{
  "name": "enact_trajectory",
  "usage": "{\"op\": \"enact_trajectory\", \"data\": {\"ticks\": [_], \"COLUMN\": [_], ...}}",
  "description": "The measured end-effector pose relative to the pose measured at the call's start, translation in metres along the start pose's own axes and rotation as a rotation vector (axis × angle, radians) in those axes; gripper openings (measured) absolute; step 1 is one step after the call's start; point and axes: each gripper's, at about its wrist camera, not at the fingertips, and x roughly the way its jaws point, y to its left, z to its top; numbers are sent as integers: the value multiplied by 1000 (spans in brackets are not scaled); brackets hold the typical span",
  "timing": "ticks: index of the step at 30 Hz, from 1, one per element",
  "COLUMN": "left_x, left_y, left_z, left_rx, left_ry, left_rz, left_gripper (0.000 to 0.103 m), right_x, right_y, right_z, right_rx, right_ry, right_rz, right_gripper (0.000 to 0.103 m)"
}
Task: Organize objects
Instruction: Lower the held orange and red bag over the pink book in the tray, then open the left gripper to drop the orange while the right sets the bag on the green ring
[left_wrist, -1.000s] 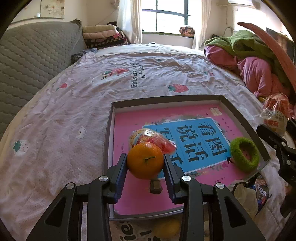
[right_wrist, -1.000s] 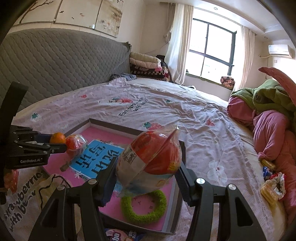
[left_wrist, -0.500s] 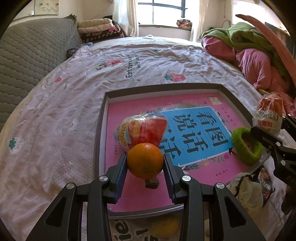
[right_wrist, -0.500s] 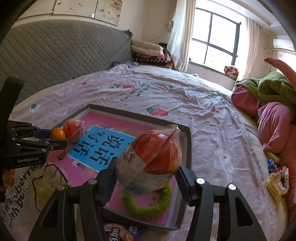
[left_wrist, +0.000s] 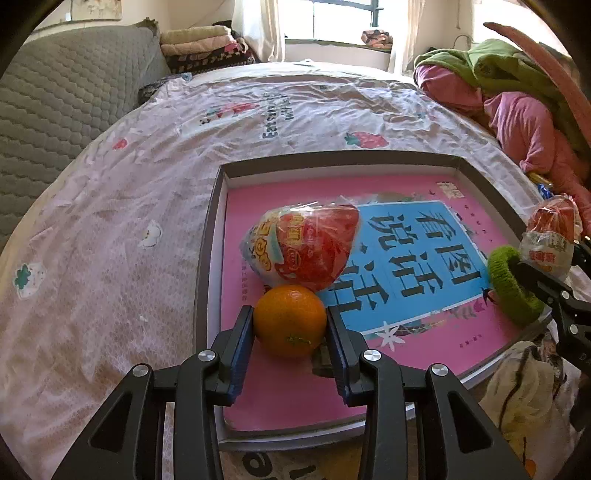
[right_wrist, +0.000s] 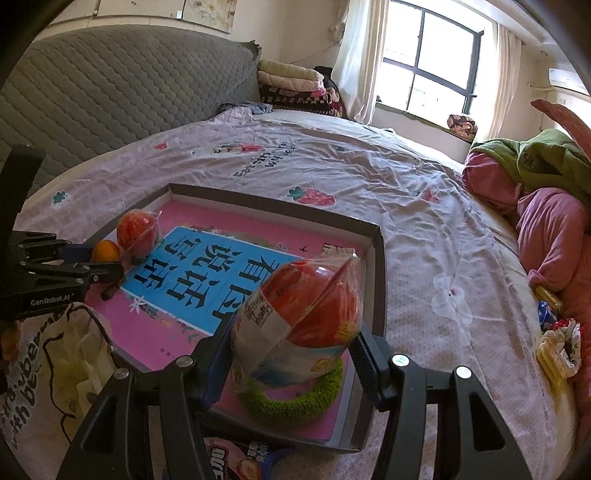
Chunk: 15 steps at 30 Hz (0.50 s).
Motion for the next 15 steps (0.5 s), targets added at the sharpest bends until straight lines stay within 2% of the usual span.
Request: {"op": "enact_trajectory", "data": {"ticks": [15], "left_x": [2], "left_y": [1], "left_z": [0], "left_rx": [1], "left_ry": [6], "left_rz": [2], "left_gripper": [39], "right_x": [11], "right_y": [-4], "right_z": [-4], "right_rx": [31], "right_ry": [36], "right_rz": [14], "right_gripper": [59]}}
